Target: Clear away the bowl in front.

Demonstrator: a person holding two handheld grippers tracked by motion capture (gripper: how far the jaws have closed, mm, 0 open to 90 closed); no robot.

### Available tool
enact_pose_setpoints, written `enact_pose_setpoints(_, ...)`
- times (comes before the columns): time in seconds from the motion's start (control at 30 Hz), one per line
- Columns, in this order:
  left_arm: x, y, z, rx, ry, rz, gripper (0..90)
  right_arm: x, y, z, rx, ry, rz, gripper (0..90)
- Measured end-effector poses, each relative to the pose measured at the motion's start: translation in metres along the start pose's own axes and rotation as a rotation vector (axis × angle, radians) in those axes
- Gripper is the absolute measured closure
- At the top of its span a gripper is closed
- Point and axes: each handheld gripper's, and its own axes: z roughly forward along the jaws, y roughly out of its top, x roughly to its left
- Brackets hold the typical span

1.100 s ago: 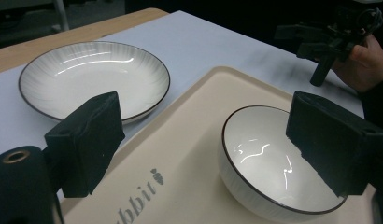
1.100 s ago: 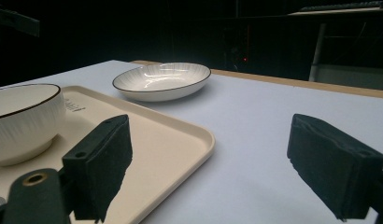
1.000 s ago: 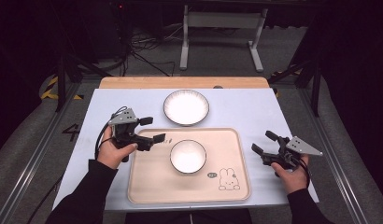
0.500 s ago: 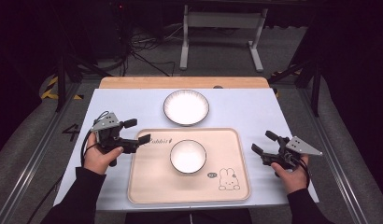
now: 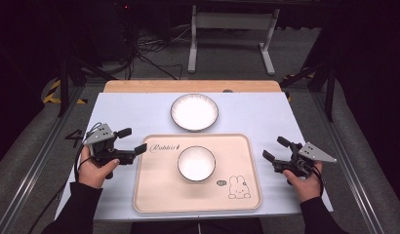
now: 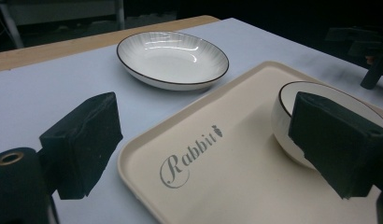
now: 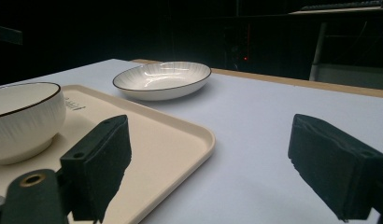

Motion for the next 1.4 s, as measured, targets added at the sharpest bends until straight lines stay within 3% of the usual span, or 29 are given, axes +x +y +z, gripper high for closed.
enact_pose_setpoints(0.33,0.006,-0.018,-0.009,-0.046,0.072,0.001,9.1,0.0,0.0,0.0,0.0,0.003,0.004,13.4)
enact_pose_setpoints(0.5,0.007,-0.027,-0.01,-0.046,0.094,-0.009,9.5,0.0,0.0,0.0,0.0,0.002,0.003,13.3)
enact_pose_setpoints(1.17,0.012,-0.054,-0.005,-0.038,0.1,-0.083,9.0,0.0,0.0,0.0,-0.001,-0.001,-0.001,13.0)
enact_pose_setpoints(1.4,0.012,-0.059,-0.004,-0.034,0.094,-0.086,7.3,0.0,0.0,0.0,-0.001,0.0,-0.003,12.9)
